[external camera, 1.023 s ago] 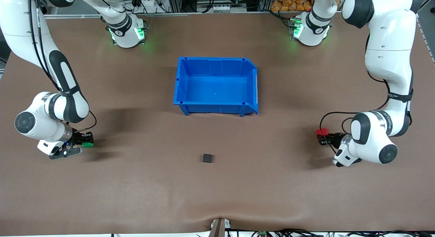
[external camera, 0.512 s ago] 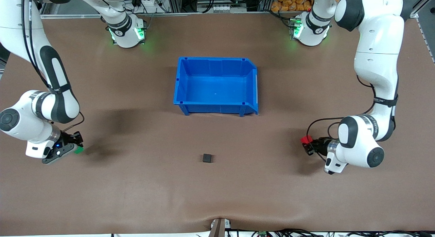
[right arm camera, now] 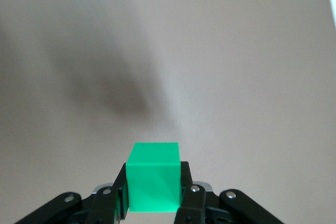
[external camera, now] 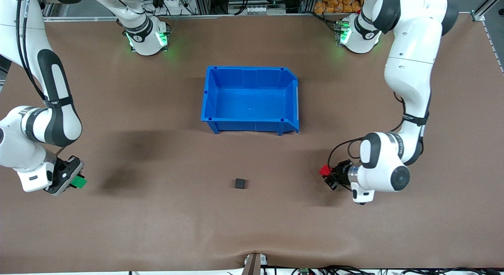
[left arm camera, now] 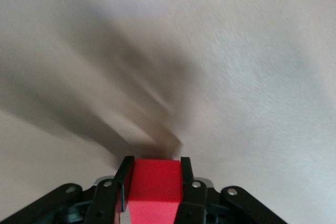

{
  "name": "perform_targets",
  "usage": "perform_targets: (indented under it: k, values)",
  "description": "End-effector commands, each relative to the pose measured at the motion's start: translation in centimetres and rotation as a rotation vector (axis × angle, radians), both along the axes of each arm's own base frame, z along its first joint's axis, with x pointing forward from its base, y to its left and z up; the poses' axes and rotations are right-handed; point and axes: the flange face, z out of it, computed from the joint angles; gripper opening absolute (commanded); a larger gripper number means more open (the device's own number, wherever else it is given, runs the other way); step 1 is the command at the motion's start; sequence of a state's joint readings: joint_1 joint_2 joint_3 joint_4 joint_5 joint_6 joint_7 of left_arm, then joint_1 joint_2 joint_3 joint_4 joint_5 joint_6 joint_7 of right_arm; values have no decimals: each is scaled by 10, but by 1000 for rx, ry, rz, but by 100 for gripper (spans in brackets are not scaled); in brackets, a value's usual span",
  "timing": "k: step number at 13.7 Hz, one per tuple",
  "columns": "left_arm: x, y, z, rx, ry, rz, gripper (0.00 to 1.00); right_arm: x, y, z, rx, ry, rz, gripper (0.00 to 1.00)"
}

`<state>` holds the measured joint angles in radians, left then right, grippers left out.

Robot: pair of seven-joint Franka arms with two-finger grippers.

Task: Attach green and red cubes to black cube
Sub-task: 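Carry the green cube with the right gripper while the left gripper carries red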

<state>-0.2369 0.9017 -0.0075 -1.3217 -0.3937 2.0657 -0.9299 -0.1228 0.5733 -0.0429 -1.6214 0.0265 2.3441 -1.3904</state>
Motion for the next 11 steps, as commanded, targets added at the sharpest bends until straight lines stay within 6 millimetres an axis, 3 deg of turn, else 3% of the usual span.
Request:
perform_targets:
  k: [1,6,7,11]
  values:
    - [7,-22,6,-56,18,162,0,24,33,35,27,-22,110,0]
    - [4,-71,12,-127,24,384,0,54,110,12,50,-40,204,0]
    - [2,-85,5,-124,11,418,0,57,125,9,66,-45,215,0]
    - [0,-139,0,-133,18,517,0,71,163,-6,123,-60,229,0]
